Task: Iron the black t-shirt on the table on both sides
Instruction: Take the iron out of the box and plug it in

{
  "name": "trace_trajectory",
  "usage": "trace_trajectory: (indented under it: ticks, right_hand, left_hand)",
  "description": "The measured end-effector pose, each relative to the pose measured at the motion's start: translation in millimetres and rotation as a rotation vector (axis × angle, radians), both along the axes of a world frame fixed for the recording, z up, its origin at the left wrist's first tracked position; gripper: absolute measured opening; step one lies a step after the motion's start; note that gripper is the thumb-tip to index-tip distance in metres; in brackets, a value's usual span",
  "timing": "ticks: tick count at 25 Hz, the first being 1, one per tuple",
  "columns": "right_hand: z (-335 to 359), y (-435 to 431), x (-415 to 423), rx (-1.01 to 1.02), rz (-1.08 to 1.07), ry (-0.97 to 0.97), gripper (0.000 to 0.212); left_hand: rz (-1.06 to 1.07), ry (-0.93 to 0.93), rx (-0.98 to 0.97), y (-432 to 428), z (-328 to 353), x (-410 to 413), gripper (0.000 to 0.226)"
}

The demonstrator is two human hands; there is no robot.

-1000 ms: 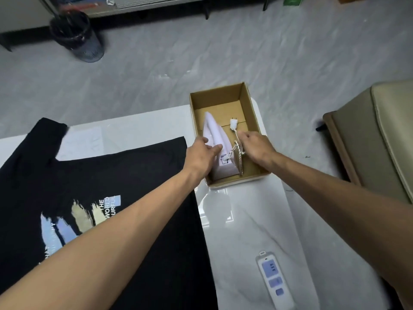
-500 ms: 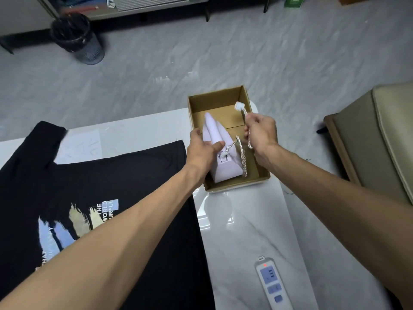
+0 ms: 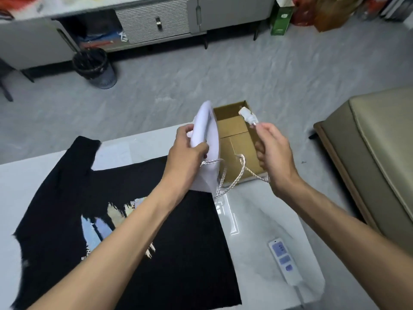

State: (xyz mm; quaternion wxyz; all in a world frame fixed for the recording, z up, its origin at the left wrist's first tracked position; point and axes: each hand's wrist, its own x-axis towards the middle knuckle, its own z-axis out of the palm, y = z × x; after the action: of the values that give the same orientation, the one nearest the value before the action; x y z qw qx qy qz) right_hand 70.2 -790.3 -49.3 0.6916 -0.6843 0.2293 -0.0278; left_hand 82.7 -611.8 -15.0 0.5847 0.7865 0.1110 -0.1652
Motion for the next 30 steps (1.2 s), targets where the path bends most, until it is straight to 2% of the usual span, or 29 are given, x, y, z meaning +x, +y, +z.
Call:
trace_trajectory:
  ticks: [2, 4, 8, 12, 16, 17, 19, 22, 24, 25, 27, 28, 30]
  right_hand:
    - [-13.1, 16.6, -41.6, -0.181, 0.038, 0.047, 0.022]
    - [-32.4, 41.7, -84.7, -0.25, 0.066, 0.144, 0.026]
    - [-57.3, 77.0, -164.1, -0.212, 0.064, 0.395, 0.026]
    - [-77.5, 64.0, -238.1, -0.241, -0.009, 0.649, 0.027]
    - [-117.2, 18.2, -283.0, -0.06, -0.173, 0.735, 0.028]
    - [-128.7, 5.4, -288.9, -0.067, -0.214, 0.754, 0.027]
    - [-148.8, -13.7, -295.8, -0.208, -0.238, 0.776, 0.027]
    - [-168.6, -30.5, -303.0, -0.461, -0.163, 0.776, 0.029]
    - [-170.9, -40.0, -302.3, -0.559, -0.107, 0.75, 0.03]
    - [-169.4, -44.5, -300.1, -0.634, -0.059, 0.748, 0.031]
    - [-170.8, -51.3, -294.8, -0.876, 0.098, 0.742, 0.035]
    - [-172.8, -55.0, -292.4, -0.995, 0.181, 0.738, 0.036]
    - [-180.3, -57.8, -290.0, -1.134, 0.318, 0.721, 0.034]
  left_hand:
    - [0.007, 0.033, 0.055, 27.0, -13.1, -29.0, 0.04]
    - [0.032, 0.095, 0.08, 58.9, -34.1, -63.1, 0.038]
    - [0.064, 0.241, 0.067, 99.0, -86.0, -123.9, 0.041]
    - [0.121, 0.318, 0.065, 101.8, -134.3, -158.1, 0.044]
    - [0.08, 0.335, 0.079, 83.6, -178.3, -180.1, 0.05]
    - [0.081, 0.321, 0.08, 76.8, -185.0, -183.2, 0.051]
    - [0.093, 0.295, 0.076, 64.5, -193.8, -185.5, 0.052]
    - [0.098, 0.341, 0.082, 47.9, -207.8, -190.7, 0.055]
    - [0.078, 0.364, 0.178, 41.4, -212.3, -194.7, 0.06]
    - [0.059, 0.304, 0.296, 37.5, -209.3, -195.8, 0.063]
    - [-0.02, -0.046, 0.559, 24.5, -202.0, -193.8, 0.066]
    - [-0.135, -0.263, 0.595, 10.1, -201.2, -189.9, 0.064]
    - [-0.571, -0.477, 0.517, -30.4, -209.9, -179.4, 0.063]
